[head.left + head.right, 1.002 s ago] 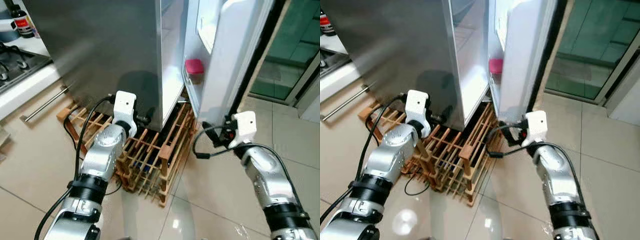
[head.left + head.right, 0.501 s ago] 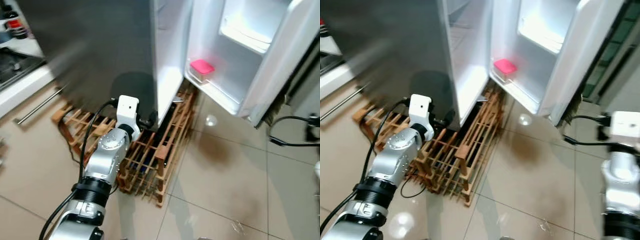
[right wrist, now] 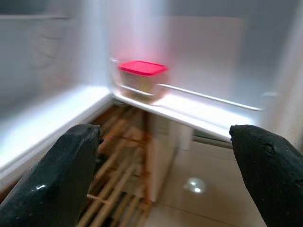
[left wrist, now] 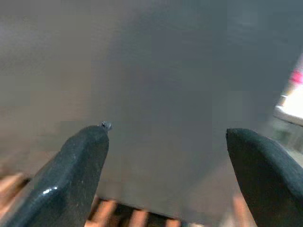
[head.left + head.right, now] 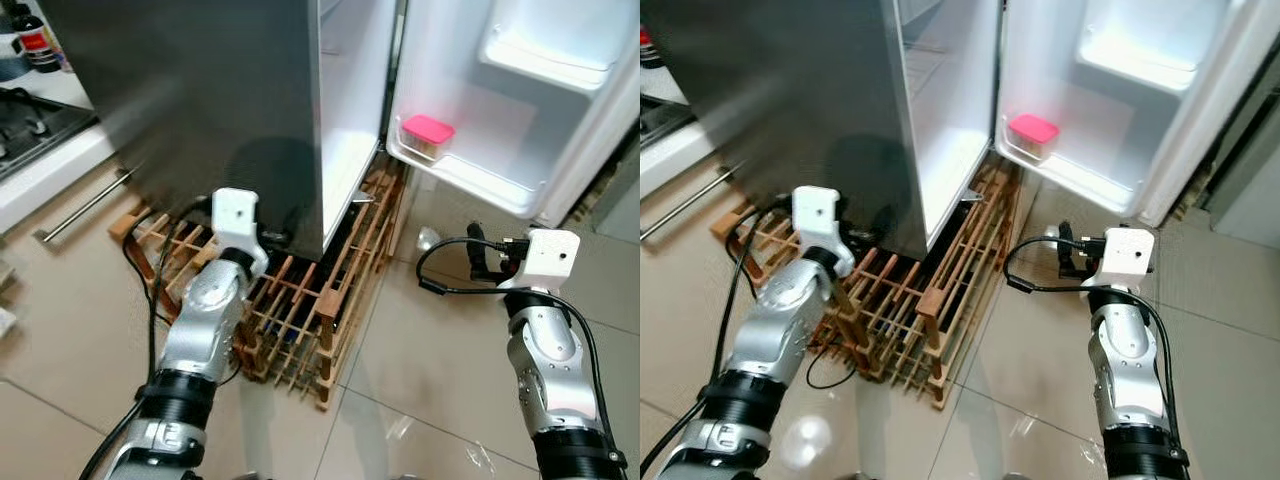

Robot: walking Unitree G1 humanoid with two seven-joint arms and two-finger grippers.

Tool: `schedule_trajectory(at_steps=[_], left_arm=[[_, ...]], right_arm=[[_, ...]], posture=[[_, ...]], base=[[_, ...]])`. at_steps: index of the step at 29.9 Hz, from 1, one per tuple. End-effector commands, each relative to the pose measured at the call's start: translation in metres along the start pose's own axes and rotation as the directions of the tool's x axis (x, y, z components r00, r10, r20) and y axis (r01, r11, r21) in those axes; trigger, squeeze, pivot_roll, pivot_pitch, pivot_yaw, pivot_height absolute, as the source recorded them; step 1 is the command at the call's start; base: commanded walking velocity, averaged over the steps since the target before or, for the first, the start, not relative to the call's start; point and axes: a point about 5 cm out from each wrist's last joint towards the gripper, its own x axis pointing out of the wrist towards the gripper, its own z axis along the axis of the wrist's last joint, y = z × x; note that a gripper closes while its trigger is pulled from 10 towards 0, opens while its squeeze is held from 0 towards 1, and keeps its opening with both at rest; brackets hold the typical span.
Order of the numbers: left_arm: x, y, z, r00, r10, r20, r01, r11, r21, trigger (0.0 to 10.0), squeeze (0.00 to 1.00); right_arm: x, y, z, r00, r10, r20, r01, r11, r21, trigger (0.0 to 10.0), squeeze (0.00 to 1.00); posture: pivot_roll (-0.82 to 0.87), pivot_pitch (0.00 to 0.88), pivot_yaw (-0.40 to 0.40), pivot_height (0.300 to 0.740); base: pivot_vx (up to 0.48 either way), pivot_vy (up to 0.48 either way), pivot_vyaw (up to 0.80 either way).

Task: Restocking fridge

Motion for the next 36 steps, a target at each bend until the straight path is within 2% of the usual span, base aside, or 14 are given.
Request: schedule_trajectory(at_steps=[1,6,10,13,15,20,21,22,23,24,29,30,33,36], left_arm=[[-0.002,0.009,0.011,0.996,0.057,0.064,-0.058,0.998,0.022,10.0,0.0],[-0.006,0.011,0.018,0.989,0.08,0.123,-0.084,0.996,0.026,10.0,0.0],[-0.009,0.006,0.021,0.987,0.072,0.147,-0.087,0.991,0.099,10.0,0.0],[-0.007,0.004,0.02,0.988,0.068,0.14,-0.085,0.99,0.116,10.0,0.0],[-0.005,0.002,0.017,0.991,0.065,0.118,-0.082,0.986,0.145,10.0,0.0],[-0.005,0.008,0.004,0.993,0.115,0.031,-0.118,0.984,0.135,10.0,0.0],[-0.006,0.013,-0.002,0.988,0.151,-0.011,-0.149,0.983,0.104,10.0,0.0],[-0.009,0.022,-0.015,0.971,0.218,-0.101,-0.212,0.975,0.065,10.0,0.0],[-0.009,0.022,-0.015,0.971,0.218,-0.101,-0.212,0.975,0.065,10.0,0.0],[-0.011,0.027,-0.022,0.962,0.232,-0.141,-0.224,0.972,0.074,10.0,0.0],[-0.01,0.032,-0.02,0.963,0.234,-0.135,-0.222,0.97,0.101,10.0,0.0],[-0.01,0.031,-0.02,0.963,0.233,-0.132,-0.223,0.971,0.086,10.0,0.0],[-0.01,0.028,-0.018,0.969,0.219,-0.114,-0.207,0.972,0.109,10.0,0.0],[-0.009,0.021,-0.013,0.981,0.18,-0.078,-0.173,0.981,0.088,10.0,0.0]], right_arm=[[0.003,0.006,0.004,1.0,0.028,0.013,-0.028,1.0,0.008,10.0,0.0],[0.006,0.009,0.004,0.998,0.066,0.006,-0.066,0.998,-0.007,10.0,0.0],[0.007,0.011,0.004,0.997,0.082,0.001,-0.082,0.996,-0.015,10.0,0.0],[0.007,0.012,0.003,0.996,0.09,-0.001,-0.09,0.996,-0.02,10.0,0.0],[0.006,0.014,0.003,0.995,0.102,-0.003,-0.102,0.994,-0.029,10.0,0.0],[0.004,0.016,0.001,0.993,0.119,-0.006,-0.119,0.992,-0.039,10.0,0.0],[0.003,0.017,0.001,0.992,0.125,-0.007,-0.126,0.991,-0.036,10.0,0.0],[0.001,0.018,0.0,0.991,0.135,-0.01,-0.135,0.99,-0.036,10.0,0.0],[0.001,0.018,0.0,0.991,0.135,-0.01,-0.135,0.99,-0.036,10.0,0.0],[-0.001,0.018,-0.002,0.991,0.136,-0.017,-0.136,0.99,-0.038,10.0,0.0],[-0.002,0.017,-0.005,0.991,0.131,-0.032,-0.133,0.991,-0.035,10.0,0.0],[-0.003,0.017,-0.006,0.99,0.133,-0.035,-0.134,0.99,-0.034,10.0,0.0],[-0.002,0.019,-0.007,0.988,0.15,-0.04,-0.152,0.988,-0.036,10.0,0.0],[-0.001,0.021,-0.008,0.987,0.152,-0.05,-0.154,0.987,-0.04,10.0,0.0]], posture=[[-0.06,0.0,0.036,0.74],[-0.06,0.0,0.036,0.74],[-0.06,0.0,0.033,0.74],[-0.06,0.0,0.033,0.74],[-0.06,0.0,0.033,0.74],[-0.07,0.0,0.038,0.74],[-0.07,0.0,0.04,0.74],[-0.07,0.0,0.043,0.74],[-0.07,0.0,0.043,0.74],[-0.07,0.0,0.042,0.74],[-0.07,0.0,0.037,0.74],[-0.07,0.0,0.034,0.74],[-0.07,0.0,0.03,0.74],[-0.06,0.0,0.028,0.74]], base=[[0.0,-0.48,0.66],[0.0,-0.48,0.67],[0.0,-0.478,0.66],[0.0,-0.439,0.66],[0.255,-0.405,0.66],[0.256,-0.401,0.61],[0.262,-0.401,0.54],[0.259,-0.401,0.5],[0.259,-0.401,0.5],[0.255,-0.405,0.48],[0.204,-0.324,0.48],[0.0,0.0,0.48],[0.0,0.0,0.48],[0.0,0.0,0.47]])
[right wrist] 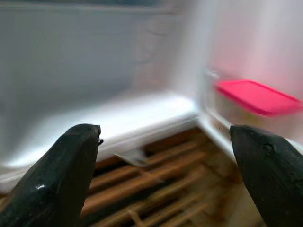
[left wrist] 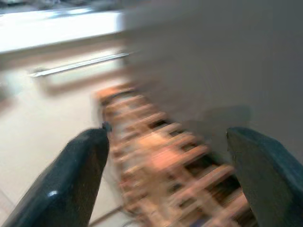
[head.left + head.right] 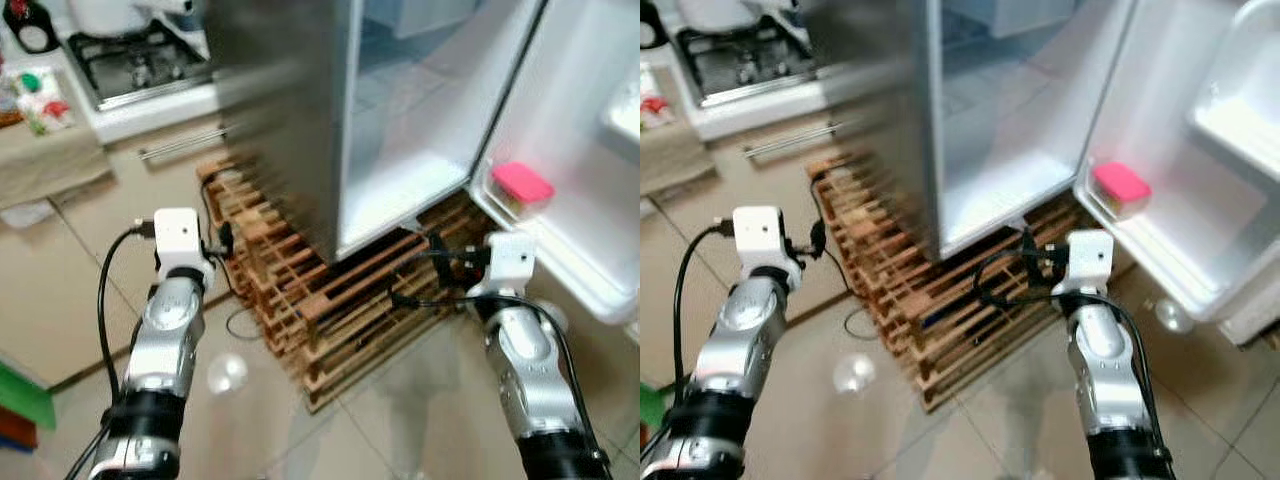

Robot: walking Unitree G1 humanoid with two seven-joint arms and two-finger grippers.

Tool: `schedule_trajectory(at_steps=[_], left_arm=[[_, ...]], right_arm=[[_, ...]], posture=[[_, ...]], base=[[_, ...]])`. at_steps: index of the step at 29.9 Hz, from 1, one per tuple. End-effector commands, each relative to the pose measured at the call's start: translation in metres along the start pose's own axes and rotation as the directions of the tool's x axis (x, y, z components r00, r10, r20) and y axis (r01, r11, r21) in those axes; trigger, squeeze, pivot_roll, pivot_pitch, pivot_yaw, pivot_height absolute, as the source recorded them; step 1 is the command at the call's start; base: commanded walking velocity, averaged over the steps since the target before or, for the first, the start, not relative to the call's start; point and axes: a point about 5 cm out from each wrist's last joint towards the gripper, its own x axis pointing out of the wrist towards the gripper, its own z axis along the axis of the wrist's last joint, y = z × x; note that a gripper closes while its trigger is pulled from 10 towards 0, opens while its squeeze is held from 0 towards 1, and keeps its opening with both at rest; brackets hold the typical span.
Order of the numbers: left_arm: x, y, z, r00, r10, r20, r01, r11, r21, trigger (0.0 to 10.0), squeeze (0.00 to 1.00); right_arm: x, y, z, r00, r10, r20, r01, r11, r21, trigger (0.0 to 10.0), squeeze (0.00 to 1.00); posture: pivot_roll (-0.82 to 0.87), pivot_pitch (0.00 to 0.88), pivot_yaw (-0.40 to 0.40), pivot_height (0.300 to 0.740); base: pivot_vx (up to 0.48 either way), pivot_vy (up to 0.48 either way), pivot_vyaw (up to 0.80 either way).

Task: Restocking fridge

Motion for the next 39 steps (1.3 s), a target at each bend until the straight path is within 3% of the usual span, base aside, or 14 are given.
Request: schedule_trajectory(at_steps=[1,10,14,21,28,39], left_arm=[[-0.001,-0.003,0.01,0.998,-0.034,0.054,0.034,0.999,0.003,10.0,0.0],[-0.007,-0.012,0.021,0.985,-0.099,0.14,0.089,0.993,0.079,10.0,0.0],[-0.007,-0.012,0.021,0.986,-0.092,0.141,0.087,0.995,0.04,10.0,0.0],[-0.006,-0.012,0.022,0.985,-0.099,0.139,0.094,0.995,0.043,10.0,0.0],[-0.005,-0.015,0.02,0.985,-0.114,0.131,0.111,0.993,0.033,10.0,0.0],[-0.001,-0.021,0.022,0.98,-0.152,0.13,0.148,0.988,0.034,10.0,0.0]], right_arm=[[0.003,0.003,0.0,1.0,0.001,-0.01,-0.001,1.0,0.017,10.0,0.0],[0.004,0.007,-0.001,1.0,0.026,-0.009,-0.026,1.0,0.007,10.0,0.0],[0.004,0.004,-0.001,1.0,0.006,-0.005,-0.006,1.0,0.014,10.0,0.0],[0.003,-0.004,0.001,1.0,-0.029,0.006,0.029,1.0,-0.005,10.0,0.0],[-0.013,-0.046,-0.007,0.969,-0.244,-0.037,0.238,0.963,-0.13,10.0,0.0],[-0.027,-0.084,-0.012,0.896,-0.441,-0.06,0.422,0.884,-0.2,10.0,0.0]], posture=[[-0.06,0.0,0.026,0.74],[-0.04,0.0,0.019,0.74],[-0.04,0.0,0.018,0.74],[-0.05,0.0,0.021,0.74],[-0.07,0.0,0.03,0.74],[-0.09,0.0,0.054,0.74]], base=[[0.0,-0.48,0.0],[0.0,-0.477,0.37],[0.0,-0.354,0.45],[0.0,0.0,0.0],[0.0,0.0,0.0],[0.0,0.0,0.0]])
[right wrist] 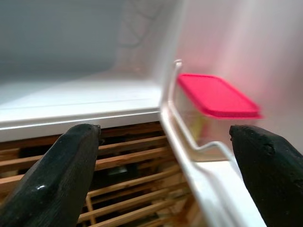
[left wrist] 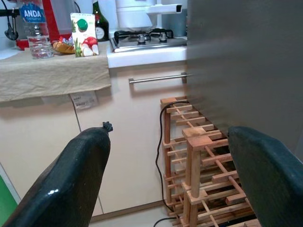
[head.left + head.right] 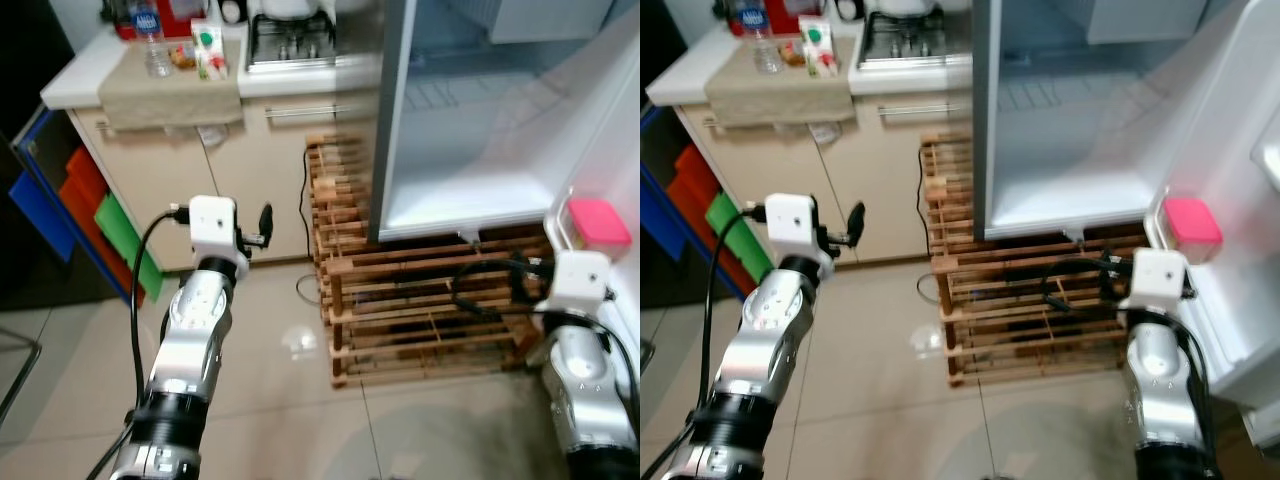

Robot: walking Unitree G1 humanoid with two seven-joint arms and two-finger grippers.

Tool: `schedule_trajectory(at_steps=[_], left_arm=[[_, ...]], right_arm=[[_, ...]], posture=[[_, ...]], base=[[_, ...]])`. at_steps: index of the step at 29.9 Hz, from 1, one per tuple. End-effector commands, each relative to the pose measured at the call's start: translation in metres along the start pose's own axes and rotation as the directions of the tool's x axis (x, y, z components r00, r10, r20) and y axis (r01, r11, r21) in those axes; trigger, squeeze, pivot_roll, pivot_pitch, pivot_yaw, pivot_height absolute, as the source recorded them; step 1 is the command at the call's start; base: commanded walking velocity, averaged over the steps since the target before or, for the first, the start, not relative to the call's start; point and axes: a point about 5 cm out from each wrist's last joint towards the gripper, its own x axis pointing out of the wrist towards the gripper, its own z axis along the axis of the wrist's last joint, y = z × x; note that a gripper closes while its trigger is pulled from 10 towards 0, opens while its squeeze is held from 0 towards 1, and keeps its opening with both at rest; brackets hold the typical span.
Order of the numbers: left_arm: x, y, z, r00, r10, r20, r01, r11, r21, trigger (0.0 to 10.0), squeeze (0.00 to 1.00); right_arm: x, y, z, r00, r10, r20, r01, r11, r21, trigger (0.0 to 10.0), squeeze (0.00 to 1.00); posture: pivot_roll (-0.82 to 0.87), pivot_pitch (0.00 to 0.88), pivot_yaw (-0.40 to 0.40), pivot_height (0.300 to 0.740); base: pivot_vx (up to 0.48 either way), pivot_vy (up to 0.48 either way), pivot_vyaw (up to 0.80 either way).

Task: Restocking fridge

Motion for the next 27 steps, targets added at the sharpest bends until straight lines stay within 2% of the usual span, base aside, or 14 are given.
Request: schedule_trajectory(at_steps=[1,10,11,16,17,18,24,25,26,27], left_arm=[[0.003,0.0,0.002,1.0,-0.013,0.003,0.013,1.0,0.007,10.0,0.0],[0.002,0.0,0.002,1.0,-0.016,0.001,0.016,1.0,0.01,10.0,0.0],[0.002,0.0,0.002,1.0,-0.016,0.001,0.016,1.0,0.01,10.0,0.0],[0.001,-0.001,0.0,1.0,-0.02,-0.002,0.02,1.0,0.01,10.0,0.0],[0.001,-0.001,0.0,1.0,-0.02,-0.002,0.02,1.0,0.01,10.0,0.0],[0.001,-0.001,0.0,1.0,-0.022,-0.004,0.022,1.0,0.01,10.0,0.0],[0.001,-0.001,-0.001,1.0,-0.024,-0.009,0.024,1.0,0.011,10.0,0.0],[0.001,-0.001,-0.001,1.0,-0.024,-0.009,0.024,1.0,0.011,10.0,0.0],[0.001,-0.001,-0.001,1.0,-0.024,-0.009,0.024,1.0,0.011,10.0,0.0],[0.001,-0.001,-0.001,1.0,-0.023,-0.01,0.023,1.0,0.01,10.0,0.0]], right_arm=[[0.003,-0.01,0.001,0.999,-0.048,-0.004,0.048,0.998,-0.028,10.0,0.0],[0.007,-0.047,-0.006,0.966,-0.253,-0.055,0.249,0.966,-0.07,10.0,0.0],[0.007,-0.047,-0.006,0.966,-0.253,-0.055,0.249,0.966,-0.07,10.0,0.0],[0.011,-0.072,-0.005,0.941,-0.331,-0.067,0.325,0.942,-0.089,10.0,0.0],[0.011,-0.072,-0.005,0.941,-0.331,-0.067,0.325,0.942,-0.089,10.0,0.0],[0.013,-0.084,-0.003,0.929,-0.364,-0.066,0.357,0.929,-0.1,10.0,0.0],[0.017,-0.111,0.002,0.901,-0.43,-0.055,0.42,0.898,-0.134,10.0,0.0],[0.017,-0.111,0.002,0.901,-0.43,-0.055,0.42,0.898,-0.134,10.0,0.0],[0.017,-0.117,0.003,0.893,-0.446,-0.052,0.435,0.889,-0.144,10.0,0.0],[0.016,-0.133,0.005,0.871,-0.488,-0.051,0.475,0.864,-0.166,10.0,0.0]], posture=[[-0.09,0.0,0.054,0.74],[-0.09,0.0,0.053,0.74],[-0.09,0.0,0.053,0.74],[-0.09,0.0,0.053,0.74],[-0.09,0.0,0.053,0.74],[-0.09,0.0,0.053,0.74],[-0.09,0.0,0.053,0.74],[-0.09,0.0,0.053,0.74],[-0.09,0.0,0.052,0.74],[-0.09,0.0,0.051,0.74]], base=[[0.0,0.0,0.0],[0.0,0.0,0.0],[0.0,0.0,0.0],[0.0,0.0,0.0],[0.0,0.0,0.0],[0.0,0.0,0.0],[0.0,0.0,0.0],[0.0,0.0,0.0],[0.0,0.0,0.0],[0.0,0.0,0.0]])
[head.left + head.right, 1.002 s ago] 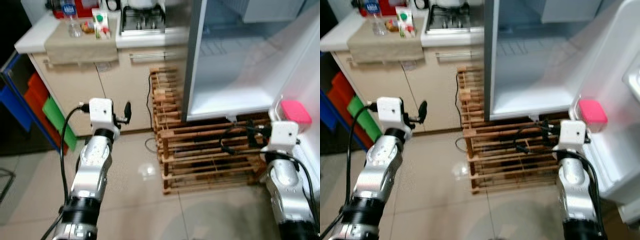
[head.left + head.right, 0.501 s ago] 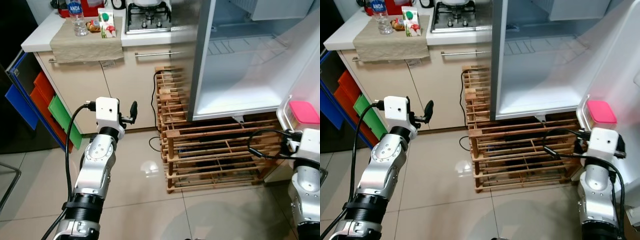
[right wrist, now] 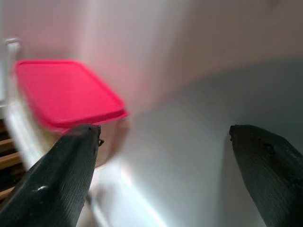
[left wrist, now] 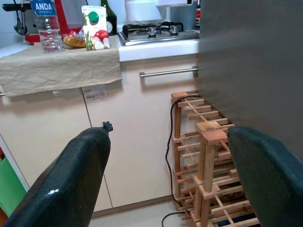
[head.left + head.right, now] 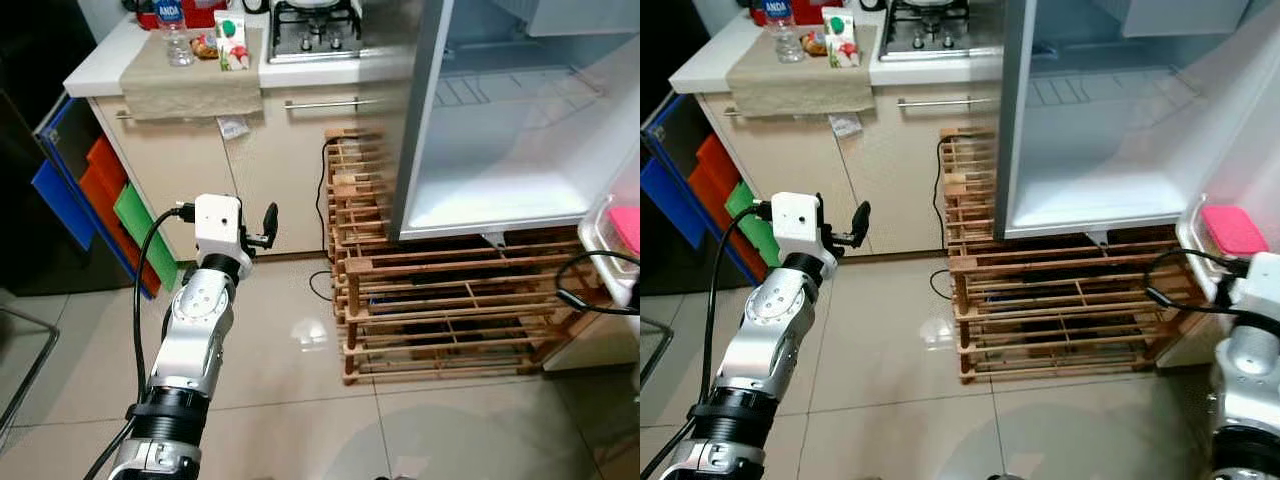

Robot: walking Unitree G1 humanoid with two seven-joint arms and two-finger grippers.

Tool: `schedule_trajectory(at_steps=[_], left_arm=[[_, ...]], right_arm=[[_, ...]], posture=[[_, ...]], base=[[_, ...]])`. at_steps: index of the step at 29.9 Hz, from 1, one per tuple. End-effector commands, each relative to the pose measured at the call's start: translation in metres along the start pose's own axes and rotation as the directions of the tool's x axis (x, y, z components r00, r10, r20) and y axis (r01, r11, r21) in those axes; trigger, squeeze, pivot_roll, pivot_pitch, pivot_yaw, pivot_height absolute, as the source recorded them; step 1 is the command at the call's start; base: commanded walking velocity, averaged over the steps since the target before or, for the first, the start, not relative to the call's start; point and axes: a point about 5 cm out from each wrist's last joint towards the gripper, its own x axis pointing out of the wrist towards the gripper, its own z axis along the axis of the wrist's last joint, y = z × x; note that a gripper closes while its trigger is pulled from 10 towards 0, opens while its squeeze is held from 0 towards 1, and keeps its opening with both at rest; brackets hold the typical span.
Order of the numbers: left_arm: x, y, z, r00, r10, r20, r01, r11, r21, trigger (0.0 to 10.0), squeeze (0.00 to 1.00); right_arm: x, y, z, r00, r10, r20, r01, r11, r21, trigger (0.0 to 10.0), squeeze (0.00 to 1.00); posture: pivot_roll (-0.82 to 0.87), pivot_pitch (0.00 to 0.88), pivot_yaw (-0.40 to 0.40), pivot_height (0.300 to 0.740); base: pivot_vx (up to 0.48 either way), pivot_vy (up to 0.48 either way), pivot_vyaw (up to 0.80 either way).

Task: Restocking fridge

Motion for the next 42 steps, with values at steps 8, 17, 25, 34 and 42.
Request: schedule_trajectory(at_steps=[8,17,25,34,42], left_arm=[[0.002,0.001,-0.001,1.0,-0.004,-0.007,0.004,1.0,0.005,10.0,0.0],[0.003,-0.002,0.005,0.999,-0.033,0.03,0.033,0.999,-0.016,10.0,0.0],[0.002,-0.001,0.006,0.999,-0.025,0.041,0.025,1.0,-0.018,10.0,0.0],[-0.001,0.007,0.004,0.999,-0.014,0.031,0.014,1.0,-0.012,10.0,0.0],[-0.003,0.018,0.002,0.999,0.027,0.02,-0.026,0.999,-0.036,10.0,0.0]], right_arm=[[0.001,0.021,0.03,0.988,0.092,0.124,-0.112,0.981,0.16,10.0,0.0],[-0.058,0.115,0.06,0.854,0.426,0.298,-0.501,0.828,0.252,10.0,0.0],[-0.101,0.161,0.064,0.728,0.603,0.326,-0.684,0.675,0.276,10.0,0.0],[-0.105,0.166,0.055,0.712,0.644,0.281,-0.702,0.658,0.273,10.0,0.0],[-0.109,0.167,0.053,0.708,0.644,0.29,-0.706,0.643,0.296,10.0,0.0]], posture=[[-0.09,0.0,0.055,0.74],[-0.08,0.0,0.053,0.74],[-0.05,0.0,0.036,0.74],[-0.03,0.0,0.024,0.74],[-0.03,0.0,0.025,0.74]], base=[[0.0,0.0,0.0],[0.0,0.0,0.17],[0.0,0.0,0.71],[0.0,0.0,0.65],[0.0,0.378,0.08]])
